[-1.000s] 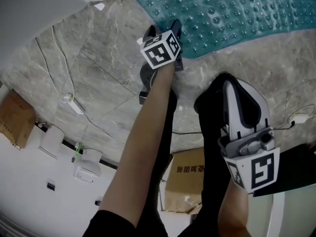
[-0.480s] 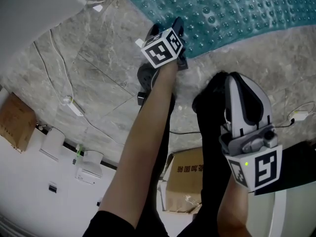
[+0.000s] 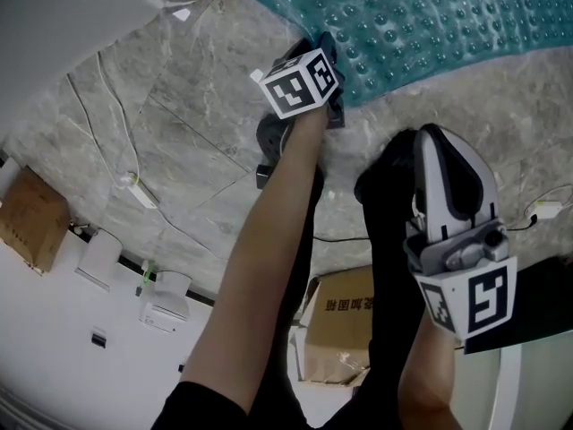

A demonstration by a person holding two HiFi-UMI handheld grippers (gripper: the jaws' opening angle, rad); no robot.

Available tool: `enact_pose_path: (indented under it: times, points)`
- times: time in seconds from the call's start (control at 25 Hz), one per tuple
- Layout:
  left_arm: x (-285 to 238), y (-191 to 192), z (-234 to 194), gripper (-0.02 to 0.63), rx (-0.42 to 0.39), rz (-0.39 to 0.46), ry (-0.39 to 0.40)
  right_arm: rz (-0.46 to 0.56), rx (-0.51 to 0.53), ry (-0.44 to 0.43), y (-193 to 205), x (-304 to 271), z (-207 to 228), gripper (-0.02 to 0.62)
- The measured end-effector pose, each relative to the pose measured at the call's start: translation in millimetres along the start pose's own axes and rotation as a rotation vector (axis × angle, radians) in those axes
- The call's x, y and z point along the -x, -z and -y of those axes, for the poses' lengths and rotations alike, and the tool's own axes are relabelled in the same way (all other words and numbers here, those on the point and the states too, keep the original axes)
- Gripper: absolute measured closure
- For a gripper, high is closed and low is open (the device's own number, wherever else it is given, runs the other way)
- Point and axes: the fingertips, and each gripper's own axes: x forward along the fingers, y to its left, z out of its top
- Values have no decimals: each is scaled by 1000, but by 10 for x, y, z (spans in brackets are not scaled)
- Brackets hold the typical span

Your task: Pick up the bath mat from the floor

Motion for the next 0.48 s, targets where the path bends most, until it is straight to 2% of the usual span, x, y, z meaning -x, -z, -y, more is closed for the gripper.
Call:
enact_pose_path:
  times: [0.2,0.48]
  points:
    - [153,-58,171,543,-32,-18,53,2,10,33,10,63,110,583]
    - [690,-335,787,561,-111,-34,177,-9,-1,72,-129,475,-5,583]
